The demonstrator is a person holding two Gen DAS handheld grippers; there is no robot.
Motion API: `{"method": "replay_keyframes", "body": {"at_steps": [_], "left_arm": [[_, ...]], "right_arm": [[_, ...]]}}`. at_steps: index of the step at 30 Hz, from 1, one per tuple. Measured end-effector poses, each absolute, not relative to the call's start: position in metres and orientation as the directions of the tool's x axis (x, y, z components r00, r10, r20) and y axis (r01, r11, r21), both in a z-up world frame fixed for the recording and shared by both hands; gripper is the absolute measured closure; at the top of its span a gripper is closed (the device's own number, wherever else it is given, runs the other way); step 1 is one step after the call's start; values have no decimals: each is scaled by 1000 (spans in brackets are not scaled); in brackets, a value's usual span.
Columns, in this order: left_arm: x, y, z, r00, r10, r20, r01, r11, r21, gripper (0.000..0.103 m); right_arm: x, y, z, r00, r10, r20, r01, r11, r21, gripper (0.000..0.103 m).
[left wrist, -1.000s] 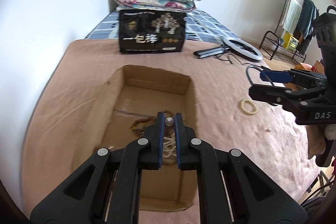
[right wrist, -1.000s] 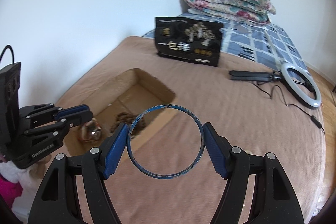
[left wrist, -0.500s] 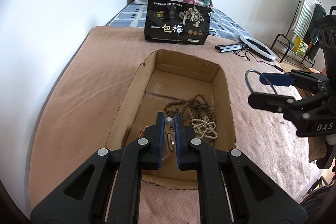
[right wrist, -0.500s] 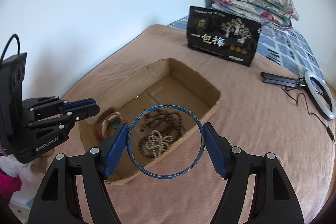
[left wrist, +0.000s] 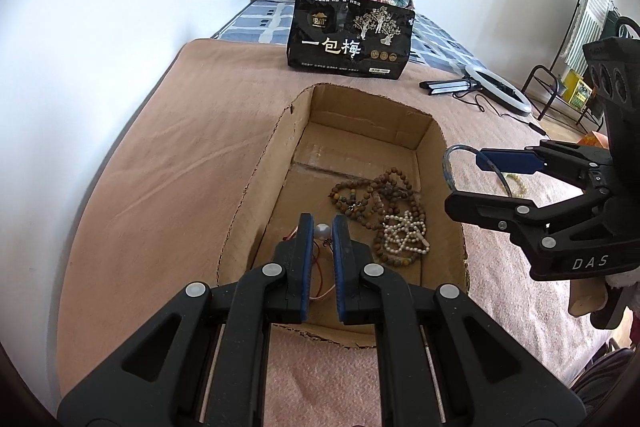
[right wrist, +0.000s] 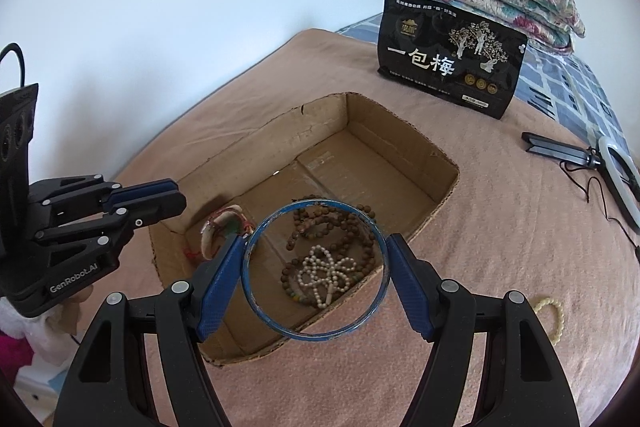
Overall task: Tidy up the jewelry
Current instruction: 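Open both tools over the box to drop the bangle and pearl stud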
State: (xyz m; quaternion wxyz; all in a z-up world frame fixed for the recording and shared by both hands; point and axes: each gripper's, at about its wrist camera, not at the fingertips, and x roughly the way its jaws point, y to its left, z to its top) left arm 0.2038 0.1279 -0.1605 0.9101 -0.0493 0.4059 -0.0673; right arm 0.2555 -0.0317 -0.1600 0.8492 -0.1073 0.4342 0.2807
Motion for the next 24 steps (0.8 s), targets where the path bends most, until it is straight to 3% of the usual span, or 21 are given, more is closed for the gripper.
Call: {"method": "replay_keyframes", "body": {"at_steps": [14,15,17,18,24], "left_arm": [[204,126,-161,658,-156,-736,82,987,-136,95],[204,126,-161,658,-153,-738,82,988,-132,93],[203,125,-161,658,-145,-739,76,989,-126,63],[203,126,-160,664,-142,-734,70,989,-128,58],[201,127,-159,669,-133,-731,60,990,-126,56]], "right_arm": [[257,-29,-162,465,387,-797,-569,820,66,31],[258,-29,-163,465,382,-799,-567,821,63,31],[258,-30,-163,466,380,-799,-566,822,61,30],[258,-30,-163,466,379,-800,-564,823,61,26],[260,-34,-163,472,366,-802,-552,832,55,24]]}}
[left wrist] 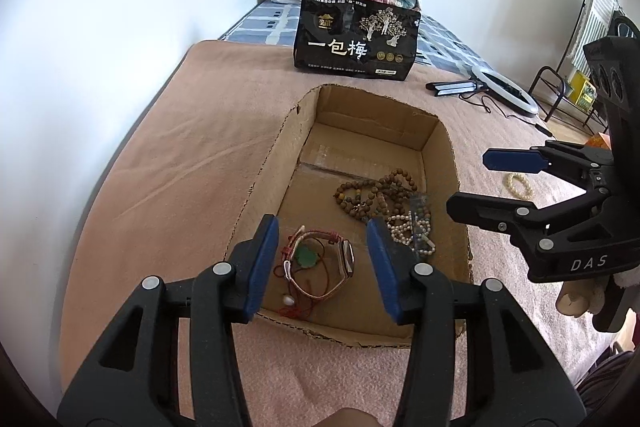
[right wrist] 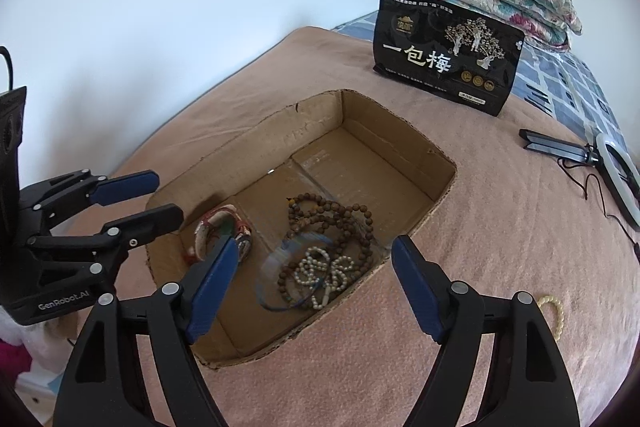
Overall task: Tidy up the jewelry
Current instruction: 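Withdraw both open tools toward the cream beaded bracelet and remaining pearl stud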
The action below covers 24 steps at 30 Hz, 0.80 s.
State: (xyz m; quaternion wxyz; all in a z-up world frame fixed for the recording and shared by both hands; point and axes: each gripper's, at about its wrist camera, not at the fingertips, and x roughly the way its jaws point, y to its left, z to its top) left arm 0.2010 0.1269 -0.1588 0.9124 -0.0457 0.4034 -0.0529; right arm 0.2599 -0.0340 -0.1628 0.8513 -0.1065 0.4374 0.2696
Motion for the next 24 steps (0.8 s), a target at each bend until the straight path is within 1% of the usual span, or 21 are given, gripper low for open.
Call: {"method": "replay_keyframes", "body": {"at_steps": [12,24], "left_arm": [[200,124,-156,670,-137,-729,67,990,-124,56],[197,94,-143,681,-168,-712,111,986,-127,56]], "right_arm": [[259,-50,-156,489,358,-796,-530,846,55,24],[254,-89,-138,537,327,-778,-493,870,25,24]]}}
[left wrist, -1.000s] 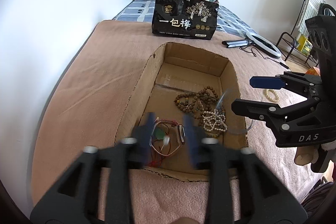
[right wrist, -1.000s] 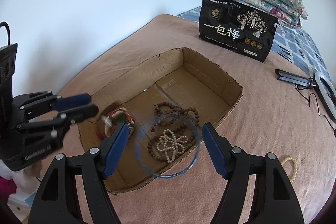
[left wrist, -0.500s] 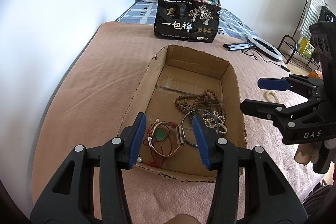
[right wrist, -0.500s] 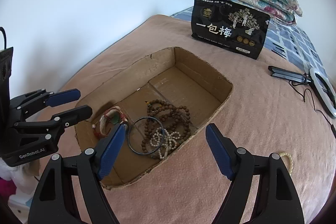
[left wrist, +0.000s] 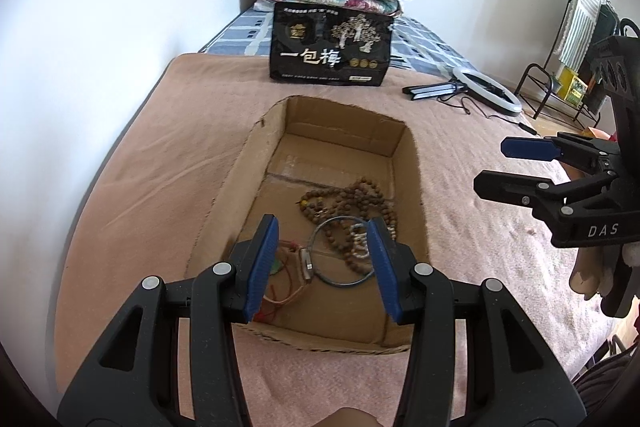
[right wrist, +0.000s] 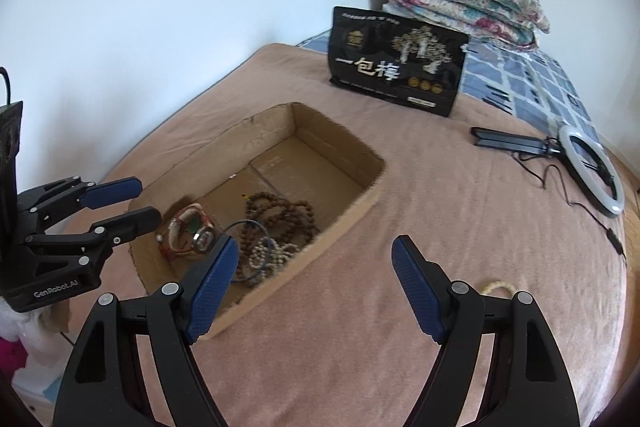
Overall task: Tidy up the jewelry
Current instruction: 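Withdraw both open tools toward the cream beaded bracelet and remaining pearl stud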
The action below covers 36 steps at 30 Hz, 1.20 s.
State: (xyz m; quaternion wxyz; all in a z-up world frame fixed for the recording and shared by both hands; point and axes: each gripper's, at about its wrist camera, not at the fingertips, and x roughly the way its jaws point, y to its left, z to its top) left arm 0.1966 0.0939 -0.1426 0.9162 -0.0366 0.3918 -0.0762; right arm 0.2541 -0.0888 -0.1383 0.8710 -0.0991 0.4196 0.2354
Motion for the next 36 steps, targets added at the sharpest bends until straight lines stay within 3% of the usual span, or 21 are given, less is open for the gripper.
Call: {"method": "replay_keyframes", "body": {"at_steps": [17,27,36], "left_arm": [[209,10,-131,674,-276,-686,252,958,-138,56],[225,-44,-140,639,-338,-691,329,932,-152,56],[248,-82,-160,589,-371,-718,366,915,-172,56]], "right_arm": [[238,-196,-127,601,199,-774,-348,937,-30,24],[226,-278,-135,620,126,-775,-191,982,7,24],[214,-312,-155,612,112,-783,-152,988,22,24]]}}
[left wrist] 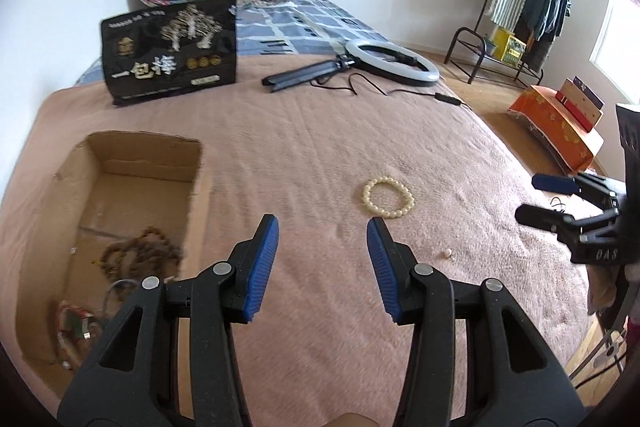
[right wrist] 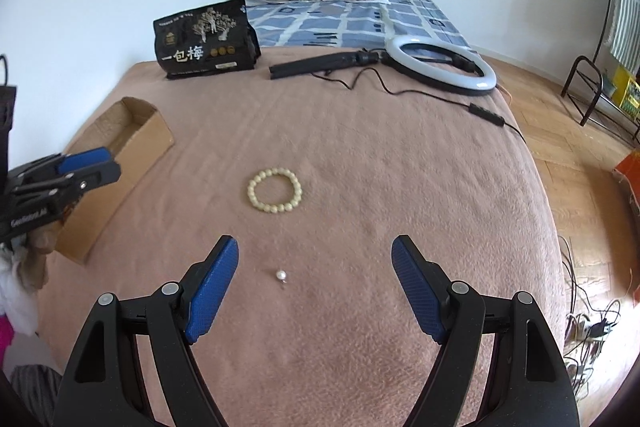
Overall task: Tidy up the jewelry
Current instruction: 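Withdraw both open tools toward the cream beaded bracelet and remaining pearl stud, then close right tool on the pearl stud while left tool grasps the cream beaded bracelet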
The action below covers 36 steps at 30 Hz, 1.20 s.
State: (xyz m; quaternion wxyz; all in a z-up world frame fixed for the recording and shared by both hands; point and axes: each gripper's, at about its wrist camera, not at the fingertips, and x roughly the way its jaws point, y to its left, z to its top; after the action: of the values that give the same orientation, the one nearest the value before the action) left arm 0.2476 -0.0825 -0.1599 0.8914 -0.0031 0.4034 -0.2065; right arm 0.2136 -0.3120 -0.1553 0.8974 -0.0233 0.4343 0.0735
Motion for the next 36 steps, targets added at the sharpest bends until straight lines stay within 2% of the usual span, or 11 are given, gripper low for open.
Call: {"method": "replay_keyframes", "body": {"at_steps": [10,12,17,20,22,24,26,30,36], "left_arm": [[275,-125,-190,530,-395,-751,398,897,-191,56],[281,-133,-196,516,-398,-758,403,894,-196,62],[296,-153,-213,485,-400,-778,412,889,-201,64],[303,-162,-223,469,-400,-787,415,887,-204,71],[310,-166,-228,461,-403,-791,407,888,-215,74],[316,-169,-234,455,-402,-795,397,890,-223,74],[321,-172,-240,451,-393,-801,390,894,-219,74],[331,-177,-251,443,-374,-815,383,901,-205,76],[340,-183,-259,447,-347,-824,391,905,-168,83]], "right_arm": [[209,-307,-185,587,148,-796,-199,979,36,24],[210,-305,-192,580,154,-800,-204,978,41,24],[214,-302,-209,572,153,-806,-200,979,44,25],[216,-301,-218,562,157,-812,-200,978,51,35],[218,-301,-224,555,161,-816,-198,978,58,37],[219,-301,-228,550,173,-817,-198,977,74,40],[220,-300,-231,543,185,-819,-202,975,87,48],[221,-296,-236,539,193,-820,-211,973,91,50],[226,-289,-243,533,189,-825,-228,971,74,60]]}}
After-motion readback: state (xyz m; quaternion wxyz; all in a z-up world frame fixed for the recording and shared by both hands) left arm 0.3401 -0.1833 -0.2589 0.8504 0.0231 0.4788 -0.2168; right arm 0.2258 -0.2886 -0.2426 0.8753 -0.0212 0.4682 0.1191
